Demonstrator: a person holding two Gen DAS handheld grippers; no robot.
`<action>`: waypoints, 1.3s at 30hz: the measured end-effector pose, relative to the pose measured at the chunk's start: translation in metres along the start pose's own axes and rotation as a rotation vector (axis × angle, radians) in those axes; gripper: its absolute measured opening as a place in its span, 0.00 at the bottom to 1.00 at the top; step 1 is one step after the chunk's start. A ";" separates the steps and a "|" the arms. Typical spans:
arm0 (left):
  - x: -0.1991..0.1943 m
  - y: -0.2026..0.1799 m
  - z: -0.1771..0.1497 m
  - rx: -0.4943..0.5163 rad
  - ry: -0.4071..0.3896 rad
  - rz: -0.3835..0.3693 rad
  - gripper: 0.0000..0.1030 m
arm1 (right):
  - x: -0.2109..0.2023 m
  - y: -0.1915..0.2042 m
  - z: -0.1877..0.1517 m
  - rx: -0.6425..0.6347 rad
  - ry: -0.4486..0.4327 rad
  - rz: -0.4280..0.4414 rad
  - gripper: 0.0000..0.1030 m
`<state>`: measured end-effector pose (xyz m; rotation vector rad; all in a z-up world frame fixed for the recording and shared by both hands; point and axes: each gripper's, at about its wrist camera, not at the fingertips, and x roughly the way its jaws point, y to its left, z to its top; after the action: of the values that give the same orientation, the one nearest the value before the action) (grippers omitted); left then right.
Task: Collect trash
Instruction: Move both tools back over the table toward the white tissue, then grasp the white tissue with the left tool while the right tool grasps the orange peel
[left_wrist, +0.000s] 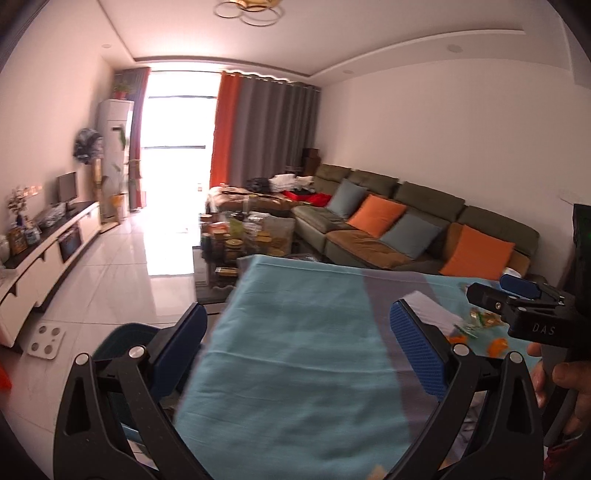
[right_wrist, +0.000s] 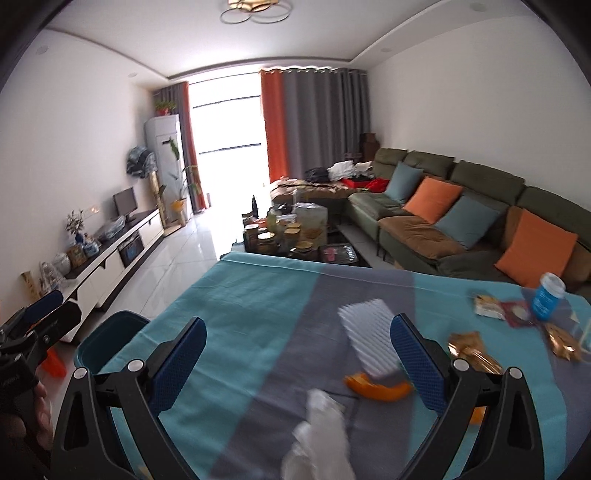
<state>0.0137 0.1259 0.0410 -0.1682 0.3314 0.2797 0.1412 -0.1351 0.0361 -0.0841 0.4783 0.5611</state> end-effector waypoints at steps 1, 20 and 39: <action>-0.001 -0.008 -0.002 0.011 -0.002 -0.011 0.95 | -0.008 -0.007 -0.007 0.011 -0.006 -0.014 0.93; 0.036 -0.100 -0.045 0.100 0.121 -0.228 0.95 | -0.083 -0.104 -0.084 0.132 -0.012 -0.227 0.94; 0.063 -0.138 -0.054 0.142 0.201 -0.329 0.95 | -0.063 -0.121 -0.088 0.141 0.039 -0.236 0.93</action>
<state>0.0962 -0.0012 -0.0151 -0.1084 0.5139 -0.0878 0.1224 -0.2868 -0.0192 -0.0160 0.5365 0.2935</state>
